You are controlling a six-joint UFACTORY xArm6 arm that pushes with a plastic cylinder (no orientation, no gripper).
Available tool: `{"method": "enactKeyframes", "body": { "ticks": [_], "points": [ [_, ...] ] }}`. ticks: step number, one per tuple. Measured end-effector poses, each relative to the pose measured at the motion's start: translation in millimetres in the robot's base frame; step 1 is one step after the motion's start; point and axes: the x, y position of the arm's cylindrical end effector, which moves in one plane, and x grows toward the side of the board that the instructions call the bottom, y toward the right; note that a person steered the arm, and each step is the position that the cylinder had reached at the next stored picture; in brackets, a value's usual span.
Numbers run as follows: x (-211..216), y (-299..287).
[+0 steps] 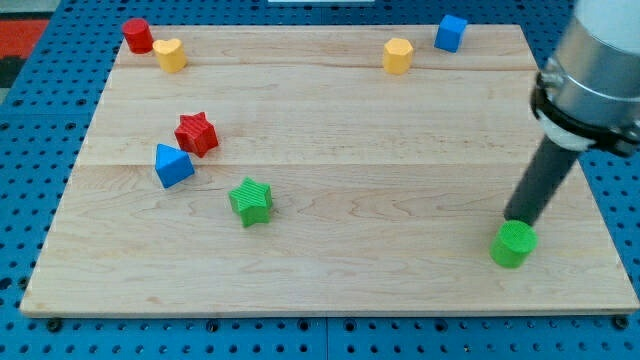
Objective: Push the green circle down a bit
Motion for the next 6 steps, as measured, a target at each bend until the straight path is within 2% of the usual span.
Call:
{"method": "enactKeyframes", "body": {
  "ticks": [1, 2, 3, 4, 6],
  "points": [
    [16, 11],
    [2, -5],
    [-30, -38],
    [-21, -58],
    [9, -51]
  ]
}}
